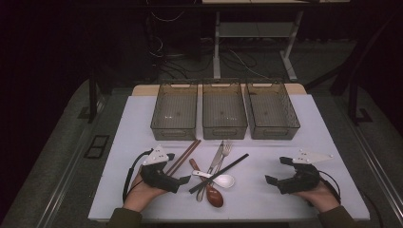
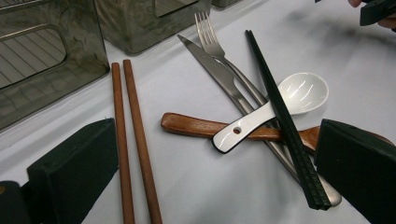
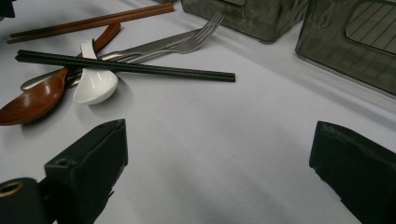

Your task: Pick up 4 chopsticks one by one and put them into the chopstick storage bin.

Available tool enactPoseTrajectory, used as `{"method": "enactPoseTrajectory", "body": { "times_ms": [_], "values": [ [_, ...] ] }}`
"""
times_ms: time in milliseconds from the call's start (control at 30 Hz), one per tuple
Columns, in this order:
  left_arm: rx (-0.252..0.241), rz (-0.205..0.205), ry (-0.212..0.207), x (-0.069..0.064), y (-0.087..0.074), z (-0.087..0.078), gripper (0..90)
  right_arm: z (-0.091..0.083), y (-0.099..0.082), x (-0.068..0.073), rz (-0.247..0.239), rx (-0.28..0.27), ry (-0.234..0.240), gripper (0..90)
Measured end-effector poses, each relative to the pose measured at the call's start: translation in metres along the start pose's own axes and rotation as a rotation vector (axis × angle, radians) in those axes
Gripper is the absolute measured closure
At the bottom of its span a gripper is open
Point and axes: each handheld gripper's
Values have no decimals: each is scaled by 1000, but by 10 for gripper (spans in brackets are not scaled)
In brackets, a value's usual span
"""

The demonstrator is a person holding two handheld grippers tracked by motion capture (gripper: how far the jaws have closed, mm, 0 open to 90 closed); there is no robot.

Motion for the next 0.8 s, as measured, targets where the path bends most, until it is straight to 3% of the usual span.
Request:
{"method": "enactPoseTrajectory", "body": {
  "times_ms": [367, 800],
  "values": [
    [4, 2, -8, -2, 3, 3, 7, 3, 0, -1, 5, 8, 3, 42],
    [-12, -4, -34, -7, 11, 5, 92, 4, 1, 1, 0, -5, 0, 42]
  ]
}}
Point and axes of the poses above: each handheld gripper's, and its own axes: z roughly forward along the jaws, y roughly out of its top, x roughly to its left, and after that the axes turned 5 degrees about -z, right-handed
